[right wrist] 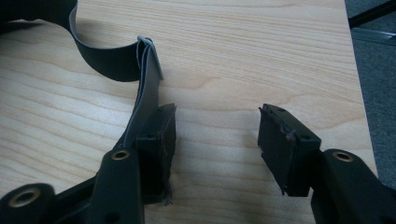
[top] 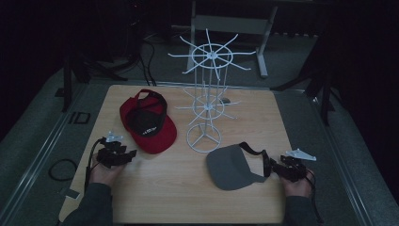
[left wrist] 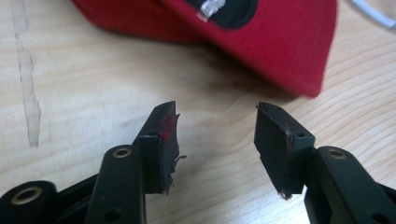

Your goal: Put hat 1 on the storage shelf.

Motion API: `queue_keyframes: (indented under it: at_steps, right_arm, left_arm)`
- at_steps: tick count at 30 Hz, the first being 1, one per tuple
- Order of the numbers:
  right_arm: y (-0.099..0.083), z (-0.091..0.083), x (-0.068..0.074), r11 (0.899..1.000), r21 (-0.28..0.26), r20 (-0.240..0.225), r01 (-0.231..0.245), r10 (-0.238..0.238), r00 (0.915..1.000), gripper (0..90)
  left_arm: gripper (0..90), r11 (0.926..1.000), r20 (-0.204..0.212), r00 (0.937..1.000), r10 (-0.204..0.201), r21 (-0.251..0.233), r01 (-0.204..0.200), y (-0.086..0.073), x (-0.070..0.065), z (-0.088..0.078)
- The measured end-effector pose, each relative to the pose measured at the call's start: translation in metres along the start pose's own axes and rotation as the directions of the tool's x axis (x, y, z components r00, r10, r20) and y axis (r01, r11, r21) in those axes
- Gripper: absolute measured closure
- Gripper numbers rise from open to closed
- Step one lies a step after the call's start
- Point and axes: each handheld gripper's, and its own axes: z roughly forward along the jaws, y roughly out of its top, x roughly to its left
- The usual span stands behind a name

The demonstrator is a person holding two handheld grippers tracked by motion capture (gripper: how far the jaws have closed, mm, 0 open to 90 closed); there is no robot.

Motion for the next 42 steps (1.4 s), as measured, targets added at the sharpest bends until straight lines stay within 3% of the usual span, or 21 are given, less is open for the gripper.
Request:
queue_keyframes:
  at_steps: [6, 10, 15, 28, 42]
  right_arm:
    - [0.0, 0.0, 0.0, 1.0, 0.002, -0.006, 0.003, -0.003, 1.0, 43.9]
    - [0.0, 0.0, 0.0, 1.0, 0.002, -0.009, 0.006, -0.006, 0.9999, 43.1]
    - [0.0, 0.0, 0.0, 1.0, 0.002, -0.011, 0.006, -0.006, 0.9999, 42.4]
    - [0.0, 0.0, 0.0, 1.0, 0.005, -0.018, 0.012, -0.012, 0.9998, 40.8]
    - [0.0, 0.0, 0.0, 1.0, 0.005, -0.022, 0.015, -0.015, 0.9996, 39.6]
  left_arm:
    - [45.0, 0.9989, 0.059, 0.9978, -0.03, -0.033, 0.032, 0.007, 0.004, -0.004]
    - [44.4, 0.9986, 0.075, 0.9967, -0.033, -0.039, 0.036, 0.012, 0.002, -0.005]
    - [43.2, 0.999, 0.087, 0.9957, -0.032, -0.029, 0.035, 0.017, 0.001, 0.0]
    - [41.9, 0.9966, 0.134, 0.9876, -0.081, 0.023, 0.078, 0.028, 0.001, 0.03]
    - [41.6, 0.9947, 0.177, 0.9796, -0.095, 0.057, 0.086, 0.026, -0.011, 0.049]
